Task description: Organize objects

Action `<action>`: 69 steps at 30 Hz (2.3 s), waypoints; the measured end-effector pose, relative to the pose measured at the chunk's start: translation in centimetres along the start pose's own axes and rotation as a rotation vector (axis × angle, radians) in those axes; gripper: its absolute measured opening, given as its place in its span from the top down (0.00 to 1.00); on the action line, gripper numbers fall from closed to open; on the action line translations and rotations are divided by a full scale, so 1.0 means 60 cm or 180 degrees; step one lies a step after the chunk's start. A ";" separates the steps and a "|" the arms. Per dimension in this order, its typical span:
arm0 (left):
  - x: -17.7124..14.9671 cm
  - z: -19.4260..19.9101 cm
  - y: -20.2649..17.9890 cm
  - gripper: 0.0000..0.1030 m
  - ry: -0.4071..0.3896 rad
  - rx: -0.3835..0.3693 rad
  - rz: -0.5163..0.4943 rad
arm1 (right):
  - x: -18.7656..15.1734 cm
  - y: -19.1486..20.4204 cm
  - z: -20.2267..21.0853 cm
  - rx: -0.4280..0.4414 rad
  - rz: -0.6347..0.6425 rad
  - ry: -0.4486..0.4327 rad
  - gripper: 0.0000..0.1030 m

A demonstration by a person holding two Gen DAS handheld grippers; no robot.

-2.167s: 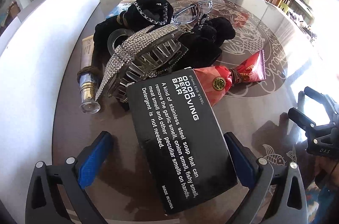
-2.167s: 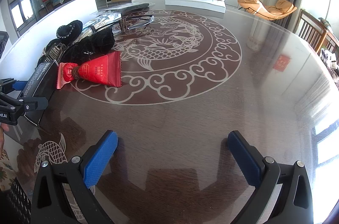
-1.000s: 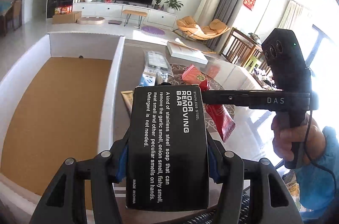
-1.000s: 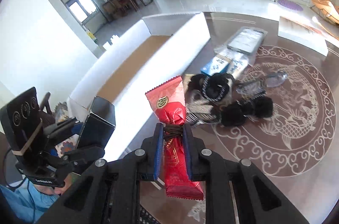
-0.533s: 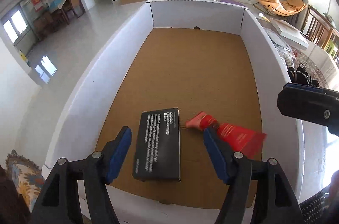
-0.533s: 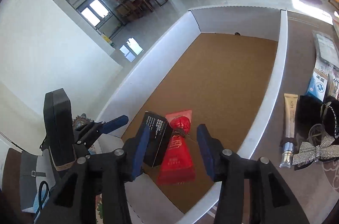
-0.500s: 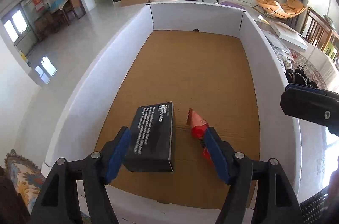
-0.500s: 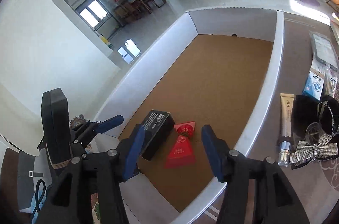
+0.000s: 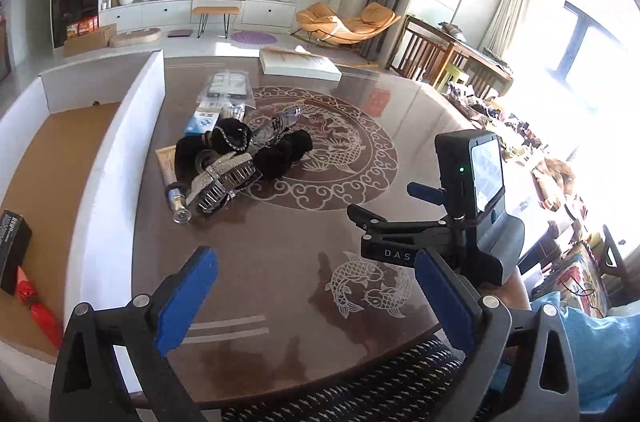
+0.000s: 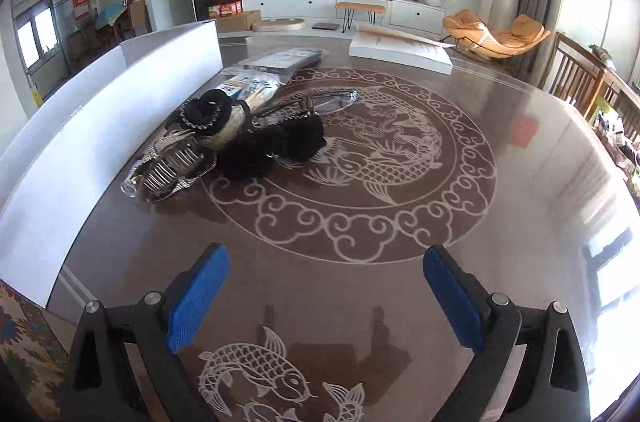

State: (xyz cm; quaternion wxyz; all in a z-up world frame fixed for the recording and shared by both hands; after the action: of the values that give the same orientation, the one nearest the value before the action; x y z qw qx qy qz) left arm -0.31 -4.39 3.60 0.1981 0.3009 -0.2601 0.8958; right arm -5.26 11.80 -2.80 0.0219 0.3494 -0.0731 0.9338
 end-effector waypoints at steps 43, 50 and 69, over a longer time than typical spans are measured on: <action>0.040 -0.274 0.097 0.00 0.0232 0.1021 0.0066 | -0.004 -0.085 -0.143 -0.0066 -0.0074 0.0306 0.00; 0.041 -0.275 0.097 0.00 0.0232 0.1019 0.0065 | -0.005 -0.085 -0.142 -0.0066 -0.0074 0.0306 0.00; 0.041 -0.275 0.098 0.00 0.0235 0.1021 0.0061 | -0.005 -0.085 -0.142 -0.0065 -0.0075 0.0307 0.00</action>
State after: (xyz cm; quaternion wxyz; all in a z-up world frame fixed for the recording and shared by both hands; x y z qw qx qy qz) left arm -12.32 1.12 -8.14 0.1484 0.2932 -0.1091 0.9382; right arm -10.09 18.16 -8.73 0.0399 0.3045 -0.0773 0.9485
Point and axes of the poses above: each gripper's, at about its wrist camera, not at the fingertips, and z roughly against the way its jaws point, y to its left, x to its top, the point moved 3 cm from there along -z, roughly the way its jaws point, and after that the axes turned 8 degrees about -x, right-handed, at the moved point
